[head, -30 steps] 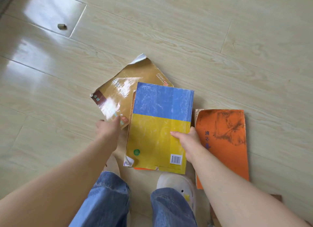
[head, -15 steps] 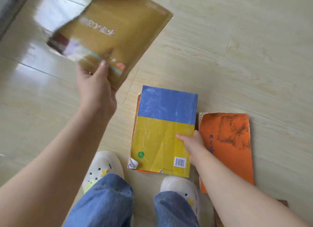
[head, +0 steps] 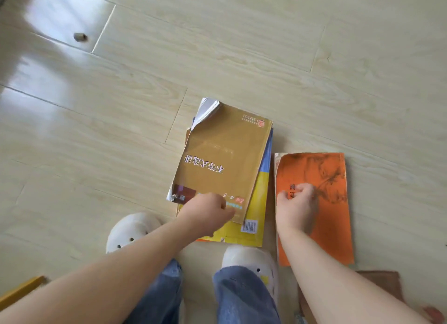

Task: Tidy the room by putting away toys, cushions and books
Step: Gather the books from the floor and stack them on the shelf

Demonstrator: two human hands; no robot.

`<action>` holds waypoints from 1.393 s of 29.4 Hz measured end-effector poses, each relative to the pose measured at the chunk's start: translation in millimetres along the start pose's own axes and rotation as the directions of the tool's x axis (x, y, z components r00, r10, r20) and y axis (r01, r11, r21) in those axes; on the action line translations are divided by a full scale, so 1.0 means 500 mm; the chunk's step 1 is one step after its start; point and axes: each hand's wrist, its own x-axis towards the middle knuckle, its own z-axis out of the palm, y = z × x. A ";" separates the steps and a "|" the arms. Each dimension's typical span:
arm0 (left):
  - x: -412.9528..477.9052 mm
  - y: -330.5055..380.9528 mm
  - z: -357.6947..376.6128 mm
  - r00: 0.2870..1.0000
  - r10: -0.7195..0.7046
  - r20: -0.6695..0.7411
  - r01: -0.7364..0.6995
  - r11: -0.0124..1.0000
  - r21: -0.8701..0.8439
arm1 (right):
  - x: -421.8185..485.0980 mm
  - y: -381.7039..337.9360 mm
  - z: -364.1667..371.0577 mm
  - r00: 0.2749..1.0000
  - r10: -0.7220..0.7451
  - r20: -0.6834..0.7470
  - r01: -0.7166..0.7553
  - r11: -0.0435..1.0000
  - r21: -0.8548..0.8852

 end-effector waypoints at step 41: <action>0.038 0.001 0.036 0.926 0.370 -0.077 -0.226 0.706 0.672 | 0.041 0.014 -0.063 0.804 -0.349 0.481 0.594 0.458 -0.661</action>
